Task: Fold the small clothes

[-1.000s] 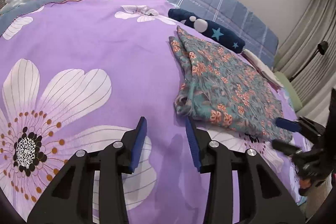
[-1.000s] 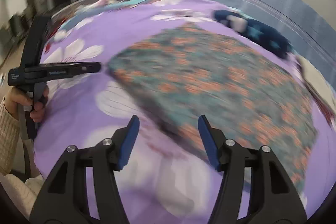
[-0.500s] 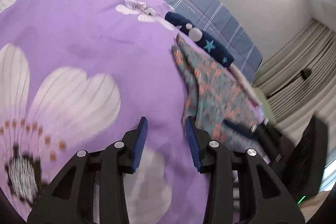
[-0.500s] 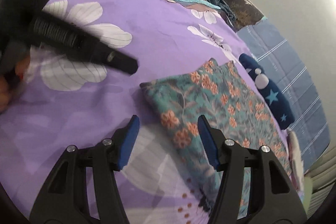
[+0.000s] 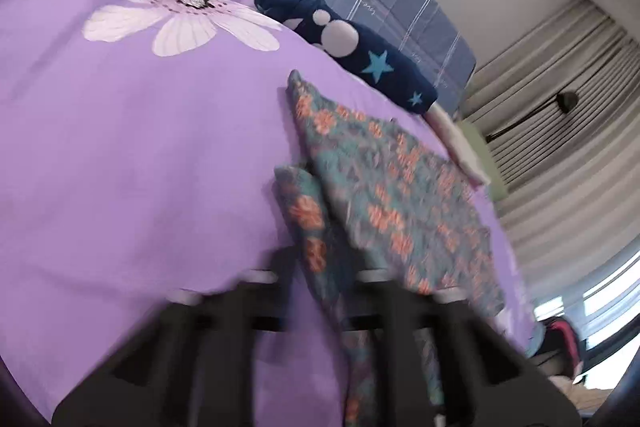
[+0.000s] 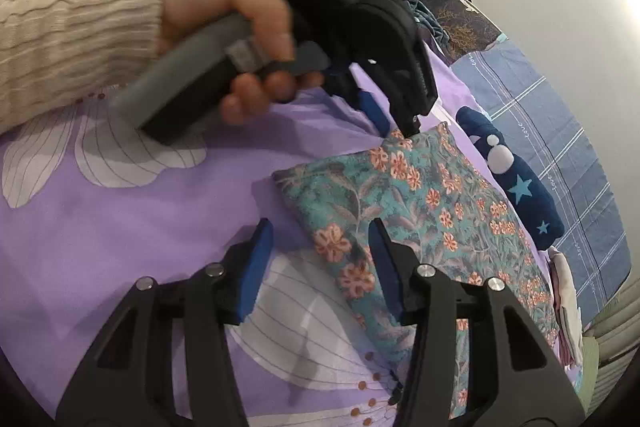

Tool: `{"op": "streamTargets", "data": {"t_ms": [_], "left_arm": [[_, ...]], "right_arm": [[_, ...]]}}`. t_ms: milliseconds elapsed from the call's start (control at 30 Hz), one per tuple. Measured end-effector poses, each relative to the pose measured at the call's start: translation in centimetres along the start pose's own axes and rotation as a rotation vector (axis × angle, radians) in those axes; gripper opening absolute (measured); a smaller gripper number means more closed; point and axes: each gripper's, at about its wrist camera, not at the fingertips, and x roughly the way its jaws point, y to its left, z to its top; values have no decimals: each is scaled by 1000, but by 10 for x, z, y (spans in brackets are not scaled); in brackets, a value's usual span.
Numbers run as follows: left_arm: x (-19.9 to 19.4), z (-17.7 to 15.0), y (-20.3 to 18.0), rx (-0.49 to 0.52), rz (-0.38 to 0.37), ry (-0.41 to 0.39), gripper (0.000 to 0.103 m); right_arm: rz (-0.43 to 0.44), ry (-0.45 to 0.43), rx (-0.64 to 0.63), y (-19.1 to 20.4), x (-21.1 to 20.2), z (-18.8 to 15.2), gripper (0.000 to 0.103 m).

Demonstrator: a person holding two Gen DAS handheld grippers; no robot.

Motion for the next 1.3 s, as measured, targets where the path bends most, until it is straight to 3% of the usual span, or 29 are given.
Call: {"op": "streamTargets", "data": {"t_ms": [67, 167, 200, 233, 267, 367, 467, 567, 700, 833, 900, 967, 1000, 1133, 1200, 1233, 1300], "left_arm": [[0, 7, 0, -28, -52, -29, 1], [-10, 13, -13, 7, -64, -83, 1], [-13, 15, -18, 31, -53, -93, 1], [-12, 16, -20, 43, -35, -88, 1], [-10, 16, -19, 50, -6, -75, 1], [3, 9, -8, 49, 64, -23, 2], [4, 5, 10, -11, 6, -24, 3], [-2, 6, 16, -59, -9, -32, 12], [-10, 4, 10, -54, -66, -24, 46], [-4, 4, 6, -53, -134, 6, 50], [10, 6, 3, -42, -126, 37, 49], [19, 11, -3, -18, -94, 39, 14], [23, 14, -5, -14, -74, 51, 5], [2, 21, -31, 79, -72, -48, 5], [5, 20, -31, 99, -19, -32, 5], [17, 18, -22, 80, 39, 21, 5], [26, 12, -10, 52, 43, 46, 8]], "right_arm": [[-3, -7, 2, 0, 2, 2, 51], [-32, -14, 11, 1, 6, 8, 53], [-39, -17, 13, 1, 8, 10, 45], [-53, -18, 9, 2, 11, 12, 31], [-60, -4, 2, 4, 15, 14, 3], [-32, -6, 14, 8, 11, 17, 3], [-29, -18, -24, 16, 3, 12, 3], [-13, -15, -3, 13, 0, 10, 3], [0, -21, 28, 5, -4, 12, 3], [-2, -23, 48, 6, -8, 13, 3], [2, -20, 58, 4, -6, 12, 3], [5, -17, 61, 6, -5, 13, 3], [6, -17, 66, 6, -5, 13, 3], [46, -63, 150, -5, -20, 18, 3], [94, -74, 187, -9, -26, 20, 0], [117, -68, 182, -8, -24, 20, 0], [99, -52, 148, 2, -20, 18, 0]]}}
